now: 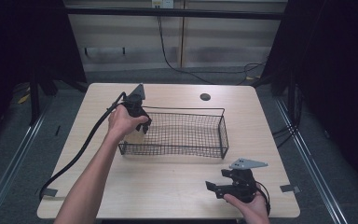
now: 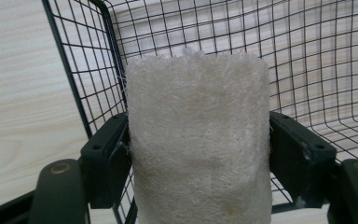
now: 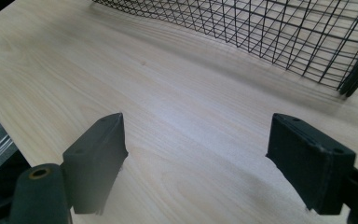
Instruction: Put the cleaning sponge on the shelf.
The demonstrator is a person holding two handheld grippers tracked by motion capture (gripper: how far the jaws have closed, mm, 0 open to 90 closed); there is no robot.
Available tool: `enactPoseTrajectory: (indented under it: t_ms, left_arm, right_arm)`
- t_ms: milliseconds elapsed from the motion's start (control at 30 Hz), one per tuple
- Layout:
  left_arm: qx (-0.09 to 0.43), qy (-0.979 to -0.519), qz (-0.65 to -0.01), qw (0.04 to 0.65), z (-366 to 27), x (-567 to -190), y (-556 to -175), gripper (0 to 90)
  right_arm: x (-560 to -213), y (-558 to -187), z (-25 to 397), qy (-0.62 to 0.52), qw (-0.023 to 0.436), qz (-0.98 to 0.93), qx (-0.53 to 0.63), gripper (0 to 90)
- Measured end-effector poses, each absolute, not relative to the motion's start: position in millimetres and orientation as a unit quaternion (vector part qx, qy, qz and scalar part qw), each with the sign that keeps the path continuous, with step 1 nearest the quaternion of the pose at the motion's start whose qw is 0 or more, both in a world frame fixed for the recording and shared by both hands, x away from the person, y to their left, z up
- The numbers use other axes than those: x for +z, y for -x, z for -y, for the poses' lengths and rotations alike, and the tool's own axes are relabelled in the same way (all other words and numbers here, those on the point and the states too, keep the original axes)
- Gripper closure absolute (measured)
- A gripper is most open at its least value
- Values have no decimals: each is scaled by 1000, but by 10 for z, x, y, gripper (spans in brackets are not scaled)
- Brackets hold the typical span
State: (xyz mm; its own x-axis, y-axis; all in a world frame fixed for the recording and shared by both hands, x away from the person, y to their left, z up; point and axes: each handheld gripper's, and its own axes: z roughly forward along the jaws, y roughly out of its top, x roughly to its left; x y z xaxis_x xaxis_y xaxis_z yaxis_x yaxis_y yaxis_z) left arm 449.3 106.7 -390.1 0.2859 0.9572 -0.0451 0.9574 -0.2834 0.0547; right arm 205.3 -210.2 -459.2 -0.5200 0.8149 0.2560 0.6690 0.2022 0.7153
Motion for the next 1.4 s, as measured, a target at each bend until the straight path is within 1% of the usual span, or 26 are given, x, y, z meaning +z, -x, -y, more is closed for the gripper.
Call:
enactPoseTrajectory:
  t_ms: [400, 833, 967, 1033, 1067, 1133, 1200, 1400]
  left_arm:
    - [-9, -797, -603, 16, -985, -4192, -4484, 278]
    - [-5, -795, -607, 15, -993, -4231, -4498, 277]
    - [-21, -796, -605, 15, -1047, -4304, -4508, 277]
    - [-18, -794, -608, 7, -1086, -4361, -4515, 276]
    - [-16, -796, -606, 12, -1094, -4381, -4510, 274]
    - [-31, -794, -607, 25, -1099, -4391, -4507, 275]
    - [-26, -796, -605, 16, -1076, -4407, -4500, 275]
    - [-20, -799, -600, 12, -1051, -4436, -4494, 275]
  right_arm:
    - [-4586, -2055, 2112, -479, 90, -771, 409, 190]
    - [-4583, -2056, 2117, -478, 89, -772, 408, 189]
    - [-4582, -2053, 2110, -479, 90, -773, 407, 190]
    - [-4582, -2052, 2111, -477, 90, -773, 408, 190]
    - [-4582, -2049, 2114, -478, 91, -772, 408, 189]
    - [-4581, -2046, 2123, -481, 91, -770, 409, 190]
    - [-4583, -2053, 2131, -483, 90, -769, 408, 190]
    - [-4580, -2047, 2121, -483, 90, -770, 408, 189]
